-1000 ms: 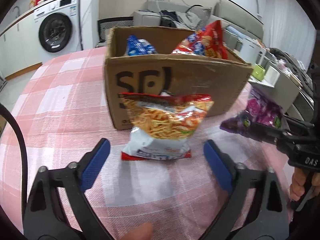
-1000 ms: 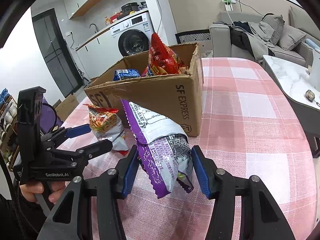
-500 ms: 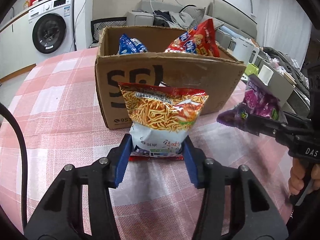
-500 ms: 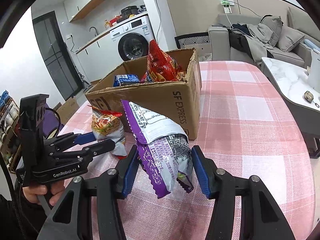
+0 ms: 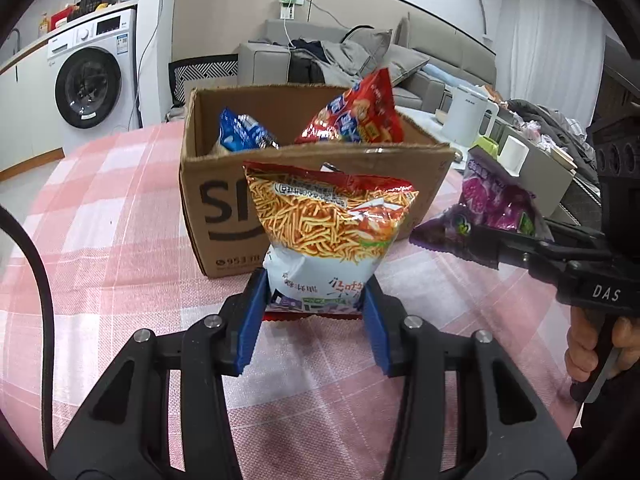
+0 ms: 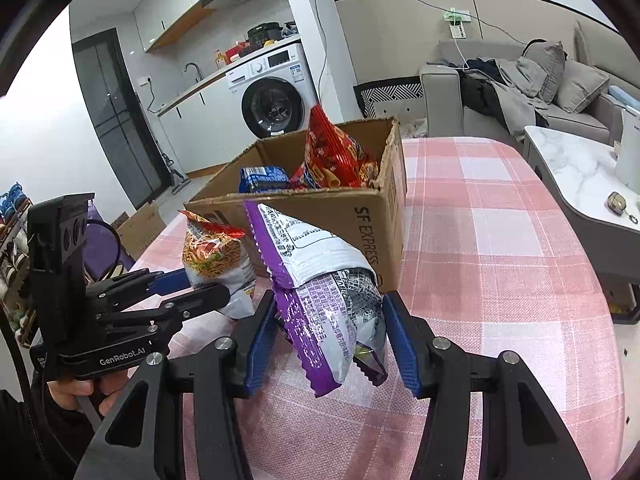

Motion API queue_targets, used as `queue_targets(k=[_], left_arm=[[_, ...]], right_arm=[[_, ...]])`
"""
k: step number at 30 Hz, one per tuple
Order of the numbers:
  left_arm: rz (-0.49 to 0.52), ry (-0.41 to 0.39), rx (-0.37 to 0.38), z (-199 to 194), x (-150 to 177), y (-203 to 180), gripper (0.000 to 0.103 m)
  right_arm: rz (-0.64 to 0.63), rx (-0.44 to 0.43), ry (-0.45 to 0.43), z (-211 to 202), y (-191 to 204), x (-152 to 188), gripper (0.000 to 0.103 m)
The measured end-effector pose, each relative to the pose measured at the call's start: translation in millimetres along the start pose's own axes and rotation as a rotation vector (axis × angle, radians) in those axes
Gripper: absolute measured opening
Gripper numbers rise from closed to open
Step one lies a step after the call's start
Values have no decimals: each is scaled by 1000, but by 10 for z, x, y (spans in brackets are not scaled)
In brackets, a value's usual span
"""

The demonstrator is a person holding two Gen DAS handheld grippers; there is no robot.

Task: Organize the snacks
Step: 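Lift both held bags and carry them over the cardboard box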

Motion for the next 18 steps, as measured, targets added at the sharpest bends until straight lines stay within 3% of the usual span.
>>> queue_targets(k=[18], left_arm=[[-15,-108,15,-690,-445,-155,43]], right_arm=[[-3,-22,-90,-381,73,-349,53]])
Point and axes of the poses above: each gripper's, at about its wrist camera, not at the fingertips, and z roughly the way its jaws point, y to its left, x to its underside, the point moved 6 cm from there along z, roughly the way its jaws point, and after that the axes turned 12 degrees about x, right-handed, at the moved point
